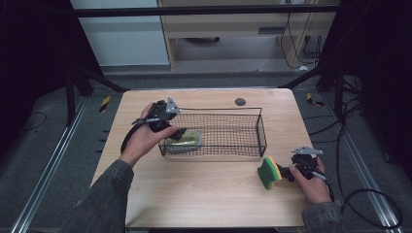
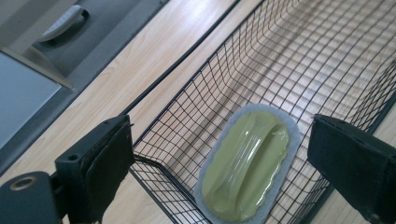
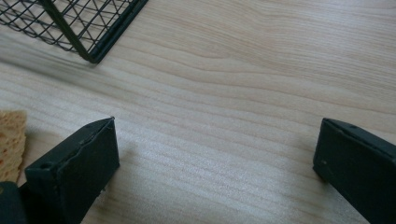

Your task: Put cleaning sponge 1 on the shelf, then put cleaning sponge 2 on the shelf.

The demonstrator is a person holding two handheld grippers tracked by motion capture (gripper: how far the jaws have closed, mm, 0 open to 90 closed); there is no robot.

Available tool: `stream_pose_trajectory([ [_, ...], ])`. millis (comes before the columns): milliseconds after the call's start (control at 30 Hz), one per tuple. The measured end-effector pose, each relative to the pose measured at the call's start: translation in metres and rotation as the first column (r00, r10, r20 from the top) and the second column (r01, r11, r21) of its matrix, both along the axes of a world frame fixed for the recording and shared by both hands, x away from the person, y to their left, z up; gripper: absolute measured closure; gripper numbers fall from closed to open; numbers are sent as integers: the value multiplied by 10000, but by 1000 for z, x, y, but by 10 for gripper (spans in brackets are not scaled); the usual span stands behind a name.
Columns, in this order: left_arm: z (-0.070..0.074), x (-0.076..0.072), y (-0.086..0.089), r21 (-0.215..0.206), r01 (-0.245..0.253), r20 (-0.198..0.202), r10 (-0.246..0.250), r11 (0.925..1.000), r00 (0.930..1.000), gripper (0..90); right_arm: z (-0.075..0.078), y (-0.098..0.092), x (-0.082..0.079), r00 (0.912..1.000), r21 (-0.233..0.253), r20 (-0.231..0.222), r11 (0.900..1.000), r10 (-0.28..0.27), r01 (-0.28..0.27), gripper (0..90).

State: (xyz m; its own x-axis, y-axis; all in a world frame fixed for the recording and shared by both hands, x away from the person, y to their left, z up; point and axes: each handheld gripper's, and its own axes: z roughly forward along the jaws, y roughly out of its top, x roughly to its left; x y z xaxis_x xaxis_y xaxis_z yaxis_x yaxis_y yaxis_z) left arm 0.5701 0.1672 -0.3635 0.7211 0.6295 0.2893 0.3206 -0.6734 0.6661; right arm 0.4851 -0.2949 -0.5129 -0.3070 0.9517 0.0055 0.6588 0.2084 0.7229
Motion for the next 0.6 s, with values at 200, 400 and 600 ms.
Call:
stream_pose_trajectory([
  [200, -10, -29, 22, -752, -686, 341, 714, 9948, 9969, 52, 4, -5, 0, 9999, 239, -106, 9997, -58, 61, 81],
  [400, -35, -64, 55, -1532, -1467, 513, 1561, 9773, 9864, 58, 22, -11, -18, 9988, -16, -428, 9997, -224, 223, 121],
  [600, -75, -73, 72, -1131, -1891, -189, 1882, 9754, 9820, 58, 42, -6, -38, 9982, -558, -544, 9982, -252, 221, 136],
])
